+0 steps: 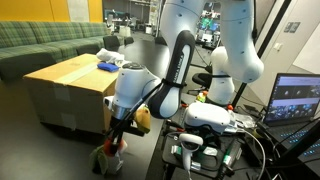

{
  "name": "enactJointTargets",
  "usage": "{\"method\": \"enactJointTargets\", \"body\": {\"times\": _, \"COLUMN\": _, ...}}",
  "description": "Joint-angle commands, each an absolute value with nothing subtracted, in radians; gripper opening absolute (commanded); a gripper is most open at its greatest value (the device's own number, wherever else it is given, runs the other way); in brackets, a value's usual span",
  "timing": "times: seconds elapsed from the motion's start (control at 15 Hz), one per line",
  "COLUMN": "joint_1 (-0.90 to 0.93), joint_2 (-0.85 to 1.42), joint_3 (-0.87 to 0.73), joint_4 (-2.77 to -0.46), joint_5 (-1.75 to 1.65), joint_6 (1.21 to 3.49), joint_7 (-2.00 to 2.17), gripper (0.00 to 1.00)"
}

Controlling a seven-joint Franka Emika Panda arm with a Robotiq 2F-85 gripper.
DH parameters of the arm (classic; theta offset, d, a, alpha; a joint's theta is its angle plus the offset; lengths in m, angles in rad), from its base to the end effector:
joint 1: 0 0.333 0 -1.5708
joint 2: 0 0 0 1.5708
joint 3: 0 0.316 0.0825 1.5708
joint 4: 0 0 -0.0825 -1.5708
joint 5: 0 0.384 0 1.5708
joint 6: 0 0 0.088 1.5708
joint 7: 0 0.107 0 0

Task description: Remove the brown moose, white plastic, toy vegetable, put them on the table and put the white cloth, blue sponge and black whiteboard eraser on the box

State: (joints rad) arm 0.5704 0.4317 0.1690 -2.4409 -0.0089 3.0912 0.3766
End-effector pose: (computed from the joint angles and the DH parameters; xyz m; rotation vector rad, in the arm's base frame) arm 0.3648 0.3404 0.1551 -2.9122 -0.5126 -0.2305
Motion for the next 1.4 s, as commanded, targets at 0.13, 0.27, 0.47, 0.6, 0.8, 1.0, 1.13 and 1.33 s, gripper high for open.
{"method": "enactJointTargets", "body": {"times": 0.13, "joint_1": 0.618, "joint_2": 0.458, "joint_3": 0.102, "joint_4": -2.402, "joint_5": 0.01, "joint_6": 3.1, "joint_7": 0.359, "gripper": 0.82}}
{"method": "enactJointTargets", "body": {"times": 0.27, "joint_1": 0.619, "joint_2": 0.442, "joint_3": 0.086, "joint_4": -2.414, "joint_5": 0.005, "joint_6": 3.089, "joint_7": 0.35, "gripper": 0.97}}
{"method": "enactJointTargets", "body": {"times": 0.47, "joint_1": 0.602, "joint_2": 0.42, "joint_3": 0.072, "joint_4": -2.439, "joint_5": 0.003, "joint_6": 3.081, "joint_7": 0.333, "gripper": 1.0}}
{"method": "enactJointTargets", "body": {"times": 0.6, "joint_1": 0.606, "joint_2": 0.4, "joint_3": 0.049, "joint_4": -2.463, "joint_5": -0.002, "joint_6": 3.085, "joint_7": 0.329, "gripper": 1.0}}
{"method": "enactJointTargets", "body": {"times": 0.8, "joint_1": 0.606, "joint_2": 0.367, "joint_3": 0.015, "joint_4": -2.509, "joint_5": -0.011, "joint_6": 3.085, "joint_7": 0.318, "gripper": 1.0}}
{"method": "enactJointTargets", "body": {"times": 1.0, "joint_1": 0.575, "joint_2": 0.31, "joint_3": 0.001, "joint_4": -2.58, "joint_5": -0.016, "joint_6": 3.084, "joint_7": 0.291, "gripper": 1.0}}
{"method": "enactJointTargets", "body": {"times": 1.13, "joint_1": 0.562, "joint_2": 0.289, "joint_3": -0.015, "joint_4": -2.619, "joint_5": -0.024, "joint_6": 3.098, "joint_7": 0.281, "gripper": 1.0}}
{"method": "enactJointTargets", "body": {"times": 1.33, "joint_1": 0.526, "joint_2": 0.275, "joint_3": -0.035, "joint_4": -2.659, "joint_5": -0.035, "joint_6": 3.11, "joint_7": 0.262, "gripper": 1.0}}
